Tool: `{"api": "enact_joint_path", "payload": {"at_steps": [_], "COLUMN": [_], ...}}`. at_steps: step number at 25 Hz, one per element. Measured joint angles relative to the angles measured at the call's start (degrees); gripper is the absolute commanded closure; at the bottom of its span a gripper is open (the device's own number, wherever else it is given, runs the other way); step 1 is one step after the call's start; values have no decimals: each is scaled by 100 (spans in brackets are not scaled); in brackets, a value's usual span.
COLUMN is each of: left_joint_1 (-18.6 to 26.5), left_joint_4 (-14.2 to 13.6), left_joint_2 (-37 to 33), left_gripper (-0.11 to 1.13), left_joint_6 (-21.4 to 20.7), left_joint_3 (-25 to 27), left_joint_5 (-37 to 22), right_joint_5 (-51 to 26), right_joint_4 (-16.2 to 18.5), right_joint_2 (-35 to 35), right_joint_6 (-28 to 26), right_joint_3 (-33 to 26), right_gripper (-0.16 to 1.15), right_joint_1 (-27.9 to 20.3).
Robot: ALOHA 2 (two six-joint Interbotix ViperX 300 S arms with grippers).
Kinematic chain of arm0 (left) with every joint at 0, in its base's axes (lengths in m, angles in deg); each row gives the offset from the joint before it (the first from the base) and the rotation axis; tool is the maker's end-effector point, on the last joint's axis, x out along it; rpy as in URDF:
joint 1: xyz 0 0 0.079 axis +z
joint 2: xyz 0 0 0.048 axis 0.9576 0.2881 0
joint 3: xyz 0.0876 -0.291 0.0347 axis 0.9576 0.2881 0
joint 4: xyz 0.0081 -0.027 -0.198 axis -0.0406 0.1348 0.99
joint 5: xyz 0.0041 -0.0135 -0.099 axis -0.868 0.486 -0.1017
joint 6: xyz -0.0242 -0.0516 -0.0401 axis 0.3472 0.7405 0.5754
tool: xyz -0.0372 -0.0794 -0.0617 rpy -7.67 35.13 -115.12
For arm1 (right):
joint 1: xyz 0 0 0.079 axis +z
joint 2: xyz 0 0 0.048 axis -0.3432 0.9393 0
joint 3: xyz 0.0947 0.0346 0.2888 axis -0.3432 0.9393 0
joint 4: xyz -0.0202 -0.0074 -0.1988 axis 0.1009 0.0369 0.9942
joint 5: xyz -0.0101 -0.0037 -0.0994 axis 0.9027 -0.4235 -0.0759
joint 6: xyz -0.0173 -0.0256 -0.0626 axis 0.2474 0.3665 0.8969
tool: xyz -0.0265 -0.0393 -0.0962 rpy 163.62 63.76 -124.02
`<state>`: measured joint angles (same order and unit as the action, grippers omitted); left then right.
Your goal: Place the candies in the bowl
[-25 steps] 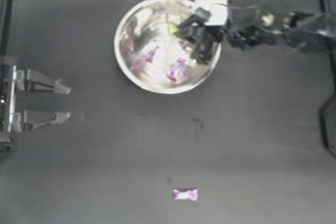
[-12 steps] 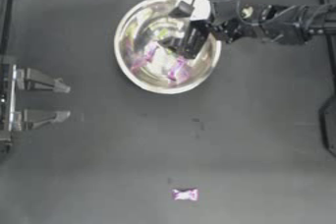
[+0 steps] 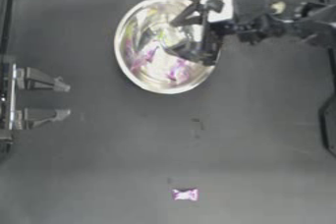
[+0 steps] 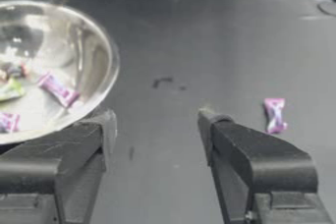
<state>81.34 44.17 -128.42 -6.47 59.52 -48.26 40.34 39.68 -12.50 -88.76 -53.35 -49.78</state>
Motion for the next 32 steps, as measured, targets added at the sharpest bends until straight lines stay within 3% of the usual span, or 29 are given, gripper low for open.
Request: {"api": "enact_joint_path", "payload": {"at_steps": [6,11,21,26,32], "left_joint_1": [0,0,0,-97,-141], "left_joint_4": [0,0,-70,-220,-229], "left_joint_2": [-53,-229,-290,-299,-299], "left_gripper": [14,14,14,14,14], "left_joint_6": [0,-35,-62,-62,-53], "left_joint_3": [0,0,-26,-97,-114], "left_joint_5": [-18,-26,-44,-44,-114], "right_joint_5": [158,-123,-1327,-1881,-2382], "right_joint_4": [0,-53,-738,-940,-1037], "right_joint_2": [-1318,-2452,-4157,-4474,-4236], "right_joint_6": [35,-35,-70,-79,-79], "right_joint_3": [765,1389,2566,2839,2760], "right_gripper": [1,1,1,1,1], "right_joint_1": [290,826,2171,2962,3533]}}
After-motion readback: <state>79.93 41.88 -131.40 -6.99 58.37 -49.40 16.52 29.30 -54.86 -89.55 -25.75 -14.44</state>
